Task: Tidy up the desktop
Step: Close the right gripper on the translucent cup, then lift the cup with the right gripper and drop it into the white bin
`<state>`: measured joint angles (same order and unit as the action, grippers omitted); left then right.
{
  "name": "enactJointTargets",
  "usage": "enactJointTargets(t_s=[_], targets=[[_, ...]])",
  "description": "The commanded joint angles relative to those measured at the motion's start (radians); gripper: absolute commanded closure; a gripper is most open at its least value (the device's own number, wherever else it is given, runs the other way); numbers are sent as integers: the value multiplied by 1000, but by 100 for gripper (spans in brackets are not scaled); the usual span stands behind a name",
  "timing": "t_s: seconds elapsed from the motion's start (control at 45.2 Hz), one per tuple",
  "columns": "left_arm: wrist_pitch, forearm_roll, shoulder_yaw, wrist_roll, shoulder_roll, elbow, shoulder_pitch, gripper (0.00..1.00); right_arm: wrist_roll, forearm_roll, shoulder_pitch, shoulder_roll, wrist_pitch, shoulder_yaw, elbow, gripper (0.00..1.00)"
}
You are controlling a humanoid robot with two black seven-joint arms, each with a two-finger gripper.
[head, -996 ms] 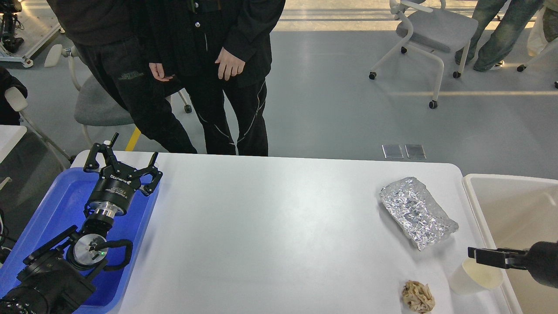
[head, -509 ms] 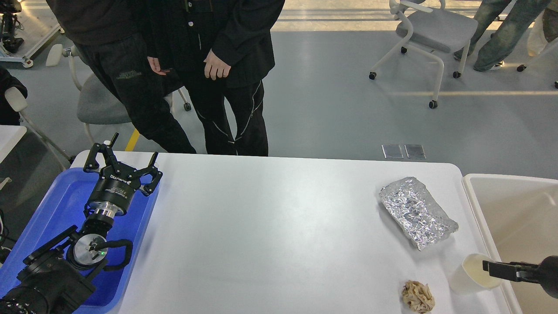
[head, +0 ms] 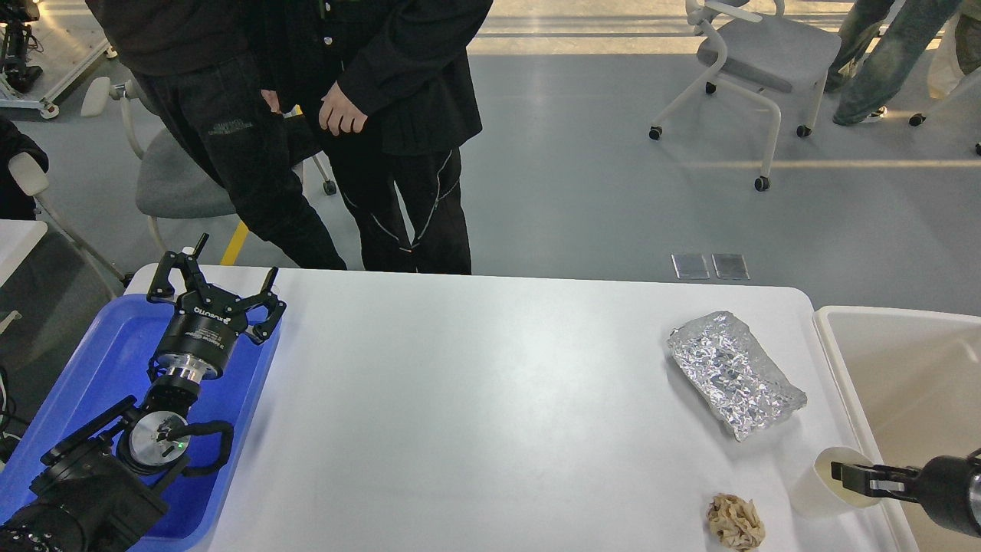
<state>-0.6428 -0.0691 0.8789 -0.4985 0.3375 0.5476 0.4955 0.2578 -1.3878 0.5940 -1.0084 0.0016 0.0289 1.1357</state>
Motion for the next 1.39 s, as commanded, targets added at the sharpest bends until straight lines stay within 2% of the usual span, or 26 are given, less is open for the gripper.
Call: enactJointTargets(t_s=[0.0, 0.266, 0.443, 0.642, 0.731, 0.819, 0.886, 1.085, 1.173, 1.284, 1.373], targets=[[0, 0, 0, 0, 0, 0, 0, 0, 1, 3, 0, 14, -5, 9, -10, 100], [0, 0, 0, 0, 0, 0, 0, 0, 8, 15, 4, 2, -3, 14, -5, 100], [0, 0, 0, 0, 0, 0, 0, 0, 44, 38, 16, -21, 0, 17, 4, 100], [0, 0, 0, 0, 0, 0, 0, 0, 81, 42, 69, -127, 8, 11, 87, 100], [0, 0, 0, 0, 0, 0, 0, 0, 83, 41, 118, -186, 26, 9, 137, 100], [0, 0, 0, 0, 0, 0, 0, 0, 83, 38, 193, -237, 99, 9, 173, 100], [0, 0, 0, 0, 0, 0, 0, 0, 83, 38, 280, -282, 199, 9, 206, 100], [0, 0, 0, 0, 0, 0, 0, 0, 84, 29, 443, -384, 342, 13, 288, 100], [0, 0, 0, 0, 0, 0, 0, 0, 84, 10, 535, -427, 446, 13, 318, 100], [0, -1, 0, 0, 0, 0, 0, 0, 86, -7, 665, -443, 598, 14, 340, 100], [0, -1, 0, 0, 0, 0, 0, 0, 86, -8, 708, -453, 644, 14, 345, 100]])
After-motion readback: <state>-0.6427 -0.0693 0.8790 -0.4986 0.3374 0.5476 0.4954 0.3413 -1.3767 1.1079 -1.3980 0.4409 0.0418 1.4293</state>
